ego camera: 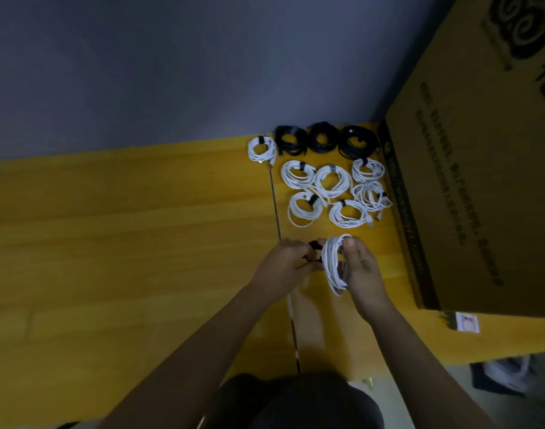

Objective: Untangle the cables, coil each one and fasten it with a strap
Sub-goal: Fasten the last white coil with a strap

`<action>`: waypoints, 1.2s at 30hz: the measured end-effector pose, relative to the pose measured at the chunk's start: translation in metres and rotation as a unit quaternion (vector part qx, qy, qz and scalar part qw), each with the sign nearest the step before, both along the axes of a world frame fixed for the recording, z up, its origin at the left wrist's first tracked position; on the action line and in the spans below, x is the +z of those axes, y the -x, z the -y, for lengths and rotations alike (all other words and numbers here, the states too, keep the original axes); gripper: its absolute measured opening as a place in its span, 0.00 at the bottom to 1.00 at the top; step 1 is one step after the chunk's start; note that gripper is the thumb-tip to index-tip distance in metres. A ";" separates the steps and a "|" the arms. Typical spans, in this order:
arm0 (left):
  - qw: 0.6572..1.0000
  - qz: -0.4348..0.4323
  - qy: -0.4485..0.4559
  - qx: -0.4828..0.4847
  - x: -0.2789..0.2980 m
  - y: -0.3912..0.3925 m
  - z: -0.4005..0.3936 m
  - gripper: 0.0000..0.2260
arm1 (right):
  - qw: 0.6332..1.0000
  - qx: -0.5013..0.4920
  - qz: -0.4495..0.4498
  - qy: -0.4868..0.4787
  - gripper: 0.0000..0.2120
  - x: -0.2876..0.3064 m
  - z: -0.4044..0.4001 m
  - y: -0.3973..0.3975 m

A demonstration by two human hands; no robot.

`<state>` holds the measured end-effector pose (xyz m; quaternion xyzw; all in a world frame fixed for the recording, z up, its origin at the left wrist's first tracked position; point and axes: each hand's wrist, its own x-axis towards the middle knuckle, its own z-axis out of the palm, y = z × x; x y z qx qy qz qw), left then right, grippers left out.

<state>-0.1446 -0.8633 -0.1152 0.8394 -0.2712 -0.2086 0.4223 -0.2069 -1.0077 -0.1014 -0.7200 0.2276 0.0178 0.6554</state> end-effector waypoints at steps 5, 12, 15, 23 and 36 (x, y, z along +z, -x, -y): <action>0.985 -0.053 0.097 0.133 0.021 0.006 -0.059 0.07 | 0.996 0.086 0.009 0.015 0.17 0.005 -0.037 -0.024; 0.938 -0.148 0.186 0.251 0.057 -0.007 -0.127 0.06 | 0.972 0.218 0.057 0.062 0.16 0.033 -0.082 -0.044; 0.946 -0.132 0.177 0.235 0.071 -0.017 -0.155 0.03 | 0.983 0.171 0.057 0.028 0.17 0.045 -0.100 -0.047; 0.968 0.011 0.135 0.210 0.080 -0.024 -0.178 0.12 | 0.985 0.063 0.022 -0.156 0.22 0.076 -0.152 -0.057; 0.965 0.104 0.110 0.213 0.101 -0.037 -0.180 0.06 | 0.975 0.083 0.021 -0.205 0.24 0.109 -0.152 -0.060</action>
